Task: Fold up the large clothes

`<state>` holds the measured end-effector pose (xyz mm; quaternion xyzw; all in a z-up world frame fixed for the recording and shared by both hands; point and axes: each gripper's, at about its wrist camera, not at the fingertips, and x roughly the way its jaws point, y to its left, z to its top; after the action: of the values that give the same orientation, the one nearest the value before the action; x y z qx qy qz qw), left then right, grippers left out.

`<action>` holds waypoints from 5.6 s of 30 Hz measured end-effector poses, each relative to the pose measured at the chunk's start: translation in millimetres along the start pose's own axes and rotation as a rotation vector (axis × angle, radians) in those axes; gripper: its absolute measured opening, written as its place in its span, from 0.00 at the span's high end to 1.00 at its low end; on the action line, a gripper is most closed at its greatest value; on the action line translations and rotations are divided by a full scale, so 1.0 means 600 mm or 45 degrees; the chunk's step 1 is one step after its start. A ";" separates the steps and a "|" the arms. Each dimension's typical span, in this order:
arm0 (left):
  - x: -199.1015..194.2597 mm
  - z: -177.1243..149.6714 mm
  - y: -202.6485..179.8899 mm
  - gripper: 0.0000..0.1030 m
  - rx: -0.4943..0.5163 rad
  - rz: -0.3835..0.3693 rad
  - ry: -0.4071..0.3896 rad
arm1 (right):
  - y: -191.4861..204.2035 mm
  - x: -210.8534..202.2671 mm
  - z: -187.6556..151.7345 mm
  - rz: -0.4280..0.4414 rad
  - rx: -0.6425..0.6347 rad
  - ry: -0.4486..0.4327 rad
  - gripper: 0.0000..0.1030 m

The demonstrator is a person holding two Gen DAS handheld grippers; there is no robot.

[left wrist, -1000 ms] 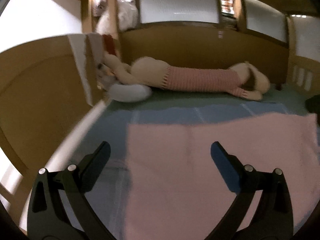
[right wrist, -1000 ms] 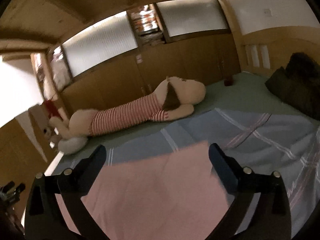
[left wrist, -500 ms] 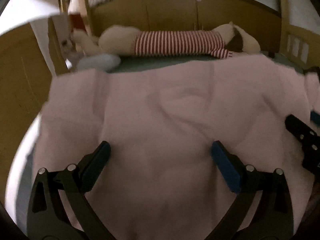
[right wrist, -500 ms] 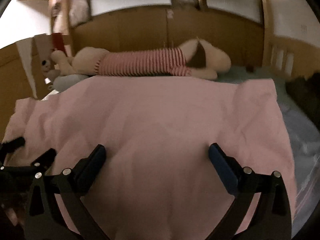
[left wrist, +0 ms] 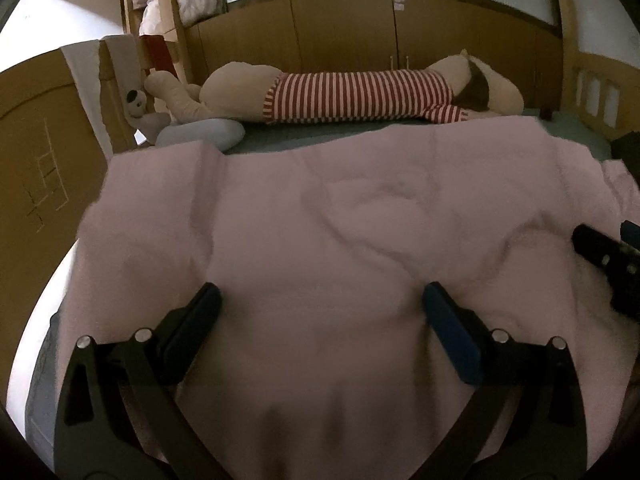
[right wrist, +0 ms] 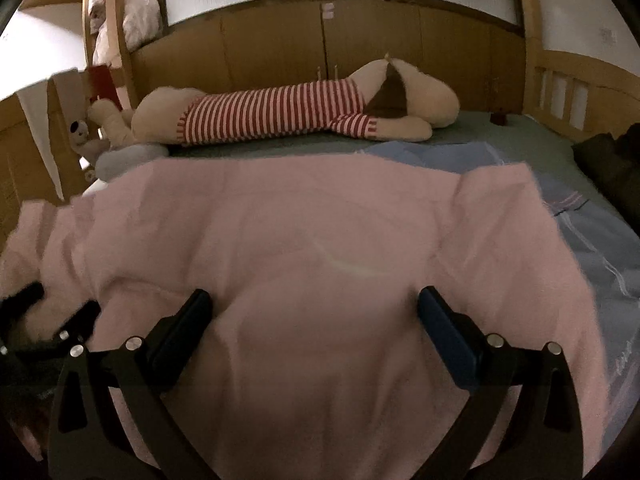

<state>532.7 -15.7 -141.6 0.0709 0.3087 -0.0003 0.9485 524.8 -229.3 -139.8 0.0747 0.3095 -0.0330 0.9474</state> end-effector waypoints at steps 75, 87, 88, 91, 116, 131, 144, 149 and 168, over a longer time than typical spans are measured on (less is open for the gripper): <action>-0.619 -0.269 0.048 0.02 -0.075 -0.057 -0.113 | -0.040 -0.599 -0.269 0.127 -0.168 -0.216 0.01; -0.618 -0.269 0.049 0.02 -0.076 -0.058 -0.113 | -0.037 -0.599 -0.269 0.125 -0.173 -0.218 0.01; -0.618 -0.269 0.050 0.02 -0.075 -0.059 -0.113 | -0.038 -0.599 -0.269 0.125 -0.174 -0.218 0.01; -0.619 -0.269 0.049 0.02 -0.072 -0.059 -0.112 | -0.038 -0.599 -0.269 0.125 -0.173 -0.218 0.01; -0.621 -0.269 0.050 0.02 -0.099 -0.115 -0.076 | -0.035 -0.599 -0.270 0.125 -0.177 -0.221 0.01; -0.620 -0.271 0.061 0.02 -0.139 -0.110 -0.087 | -0.032 -0.599 -0.271 0.124 -0.177 -0.220 0.01; -0.624 -0.281 0.061 0.02 -0.149 0.002 -0.073 | -0.025 -0.599 -0.270 0.129 -0.186 -0.224 0.01; -0.627 -0.276 0.057 0.02 -0.108 -0.040 -0.068 | -0.024 -0.599 -0.270 0.130 -0.186 -0.225 0.01; -0.637 -0.271 0.053 0.02 -0.116 -0.117 -0.062 | -0.025 -0.597 -0.274 0.132 -0.195 -0.220 0.01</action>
<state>129.6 21.4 -43.4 0.0134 0.2883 -0.0316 0.9569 138.9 -211.6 -61.2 0.0148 0.2241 0.0334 0.9739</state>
